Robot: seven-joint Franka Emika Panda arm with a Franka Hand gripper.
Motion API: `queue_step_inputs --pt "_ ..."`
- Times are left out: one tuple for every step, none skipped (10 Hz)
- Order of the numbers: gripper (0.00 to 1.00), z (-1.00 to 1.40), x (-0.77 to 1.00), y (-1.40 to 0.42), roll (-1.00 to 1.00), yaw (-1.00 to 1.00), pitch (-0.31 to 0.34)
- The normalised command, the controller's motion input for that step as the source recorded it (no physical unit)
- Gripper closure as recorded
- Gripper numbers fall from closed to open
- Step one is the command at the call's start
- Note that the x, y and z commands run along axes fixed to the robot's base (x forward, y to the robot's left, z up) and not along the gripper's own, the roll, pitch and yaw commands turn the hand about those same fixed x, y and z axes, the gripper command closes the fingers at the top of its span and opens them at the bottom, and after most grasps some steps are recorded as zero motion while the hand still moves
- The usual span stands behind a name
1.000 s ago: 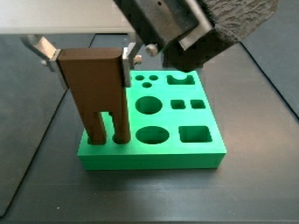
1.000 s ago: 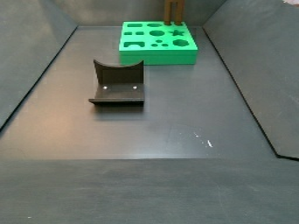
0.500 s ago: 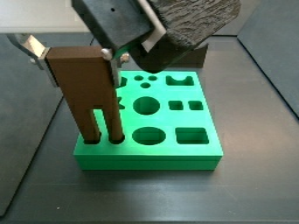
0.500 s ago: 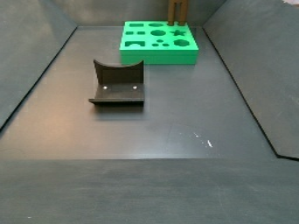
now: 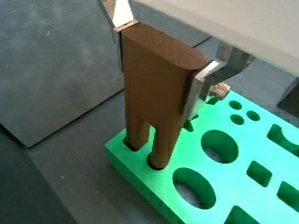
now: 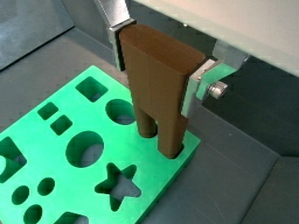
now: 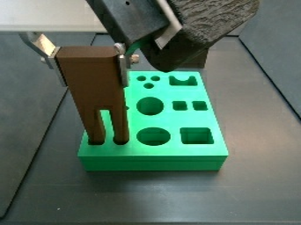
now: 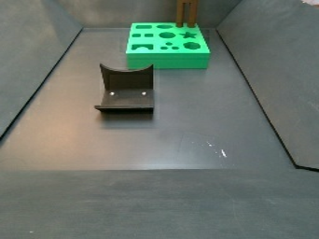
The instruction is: Insert the square-circle object.
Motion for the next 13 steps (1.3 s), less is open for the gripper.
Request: queue_step_inputs --pt "1.00 -0.13 -0.07 -0.11 -0.05 0.11 0.000" --pt "1.00 -0.03 0.00 -0.04 -0.07 0.00 0.000" --pt "1.00 0.00 0.00 0.00 -0.13 0.00 0.000" --pt "1.00 -0.25 0.04 -0.01 -0.06 0.00 0.000" --pt "1.00 -0.72 0.14 -0.01 0.04 0.00 0.017" --pt "1.00 -0.86 0.13 -0.03 0.08 0.00 0.000" --pt "1.00 -0.87 0.06 -0.07 0.11 0.00 0.000" --pt "1.00 -0.73 0.00 -0.07 0.15 0.00 -0.011" --pt "1.00 -0.73 0.00 -0.06 0.06 0.00 -0.047" --pt "1.00 -0.65 0.00 -0.10 0.00 0.00 -0.067" --pt "1.00 -0.71 0.00 -0.02 -0.10 0.00 -0.161" --pt "1.00 -0.63 0.00 0.00 -0.24 0.00 -0.129" --pt "1.00 0.00 -0.20 0.00 0.00 0.00 -0.141"
